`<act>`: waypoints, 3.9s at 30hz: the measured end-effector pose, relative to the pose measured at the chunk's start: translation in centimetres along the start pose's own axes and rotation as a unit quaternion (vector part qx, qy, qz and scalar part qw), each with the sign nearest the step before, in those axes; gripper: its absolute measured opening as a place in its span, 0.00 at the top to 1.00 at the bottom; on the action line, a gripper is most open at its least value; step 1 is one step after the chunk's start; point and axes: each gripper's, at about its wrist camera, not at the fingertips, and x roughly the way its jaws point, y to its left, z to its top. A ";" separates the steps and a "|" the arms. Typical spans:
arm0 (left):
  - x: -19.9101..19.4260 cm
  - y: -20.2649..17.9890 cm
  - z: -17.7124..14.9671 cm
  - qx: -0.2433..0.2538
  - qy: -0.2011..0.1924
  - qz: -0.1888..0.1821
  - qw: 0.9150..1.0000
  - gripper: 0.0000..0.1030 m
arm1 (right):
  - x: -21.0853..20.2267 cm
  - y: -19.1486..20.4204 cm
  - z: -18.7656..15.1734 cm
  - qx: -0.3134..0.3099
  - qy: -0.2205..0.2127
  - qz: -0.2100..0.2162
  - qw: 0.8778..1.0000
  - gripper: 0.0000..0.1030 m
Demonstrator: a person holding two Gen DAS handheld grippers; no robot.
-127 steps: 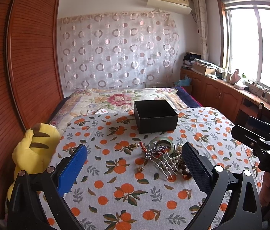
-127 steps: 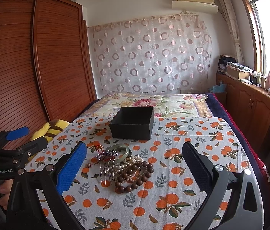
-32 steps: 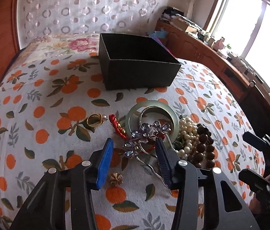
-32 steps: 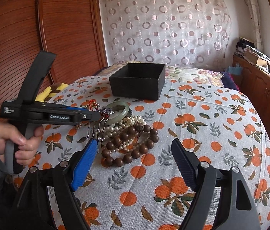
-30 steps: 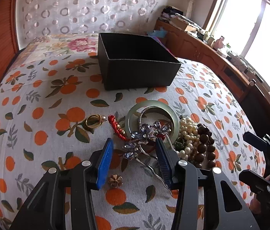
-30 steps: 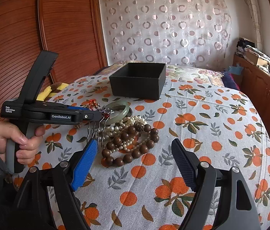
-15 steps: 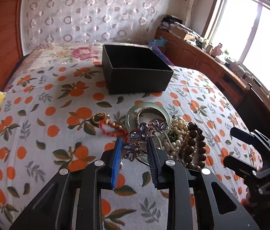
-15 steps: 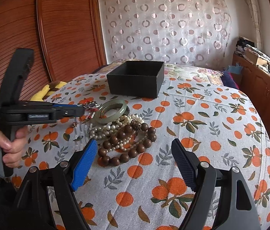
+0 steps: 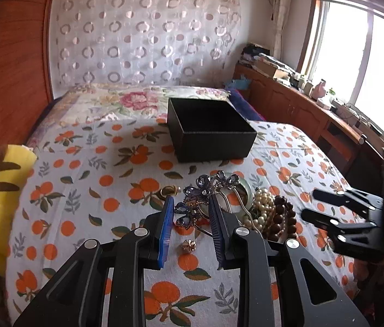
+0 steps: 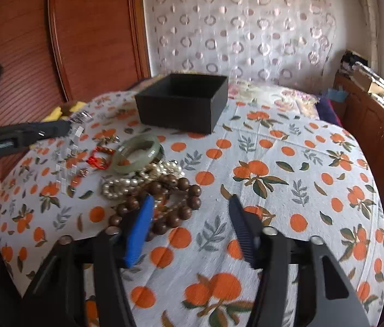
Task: Organize jewelry
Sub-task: 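Close the right gripper on the brown bead bracelet while the left gripper lifts the hairpin, then carry both items to the black box while the left gripper releases the hairpin inside, then lower the bead bracelet into the box and open the right gripper while the left withdraws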
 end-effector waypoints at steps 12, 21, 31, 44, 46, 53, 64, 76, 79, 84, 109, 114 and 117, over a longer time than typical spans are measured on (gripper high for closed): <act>-0.6 -1.0 0.6 0.017 -0.015 0.005 1.000 0.76 | 3.9 -0.6 1.8 -0.015 0.057 0.012 0.998 0.68; -0.6 -1.3 0.8 0.020 -0.017 0.005 1.000 0.76 | 2.9 -0.3 1.3 -0.024 0.043 0.021 0.999 0.86; -0.8 -1.5 1.3 0.023 -0.026 0.013 0.999 0.76 | -2.1 0.8 3.3 -0.033 -0.042 0.025 0.998 0.86; 0.3 -1.4 4.4 0.029 -0.041 0.015 0.999 0.76 | -5.4 0.3 7.9 -0.050 -0.105 0.014 0.993 0.86; 1.1 -1.4 5.3 0.032 -0.040 0.016 0.999 0.76 | -5.2 -0.1 8.5 -0.053 -0.109 0.015 0.993 0.86; 4.3 -1.5 8.6 0.035 -0.036 0.019 0.999 0.76 | -3.8 -1.4 10.7 -0.055 -0.114 0.019 0.992 0.86; 9.7 -1.3 12.1 0.030 -0.016 0.033 0.999 0.76 | -1.4 -3.4 15.8 -0.055 -0.134 0.040 0.989 0.86; 13.2 -1.1 12.5 0.029 0.011 0.027 0.999 0.76 | 1.3 -3.1 18.1 -0.067 -0.127 0.066 0.987 0.86; 13.4 -1.0 12.9 0.028 0.008 0.028 0.999 0.76 | 1.6 -3.1 18.0 -0.064 -0.126 0.071 0.987 0.86; 13.9 -0.9 13.1 0.027 0.014 0.029 0.999 0.76 | 2.5 -2.9 18.1 -0.062 -0.118 0.077 0.988 0.86; 6.6 1.7 9.7 0.024 -0.012 0.043 0.999 0.65 | 5.8 -0.7 17.5 -0.068 -0.074 0.083 0.992 0.85; 5.6 2.2 8.0 0.015 -0.006 0.041 0.999 0.65 | 5.5 -1.1 16.8 -0.060 -0.070 0.058 0.994 0.79; 4.6 2.2 6.9 0.011 -0.006 0.039 0.999 0.65 | 4.5 -1.1 16.1 -0.058 -0.071 0.051 0.994 0.79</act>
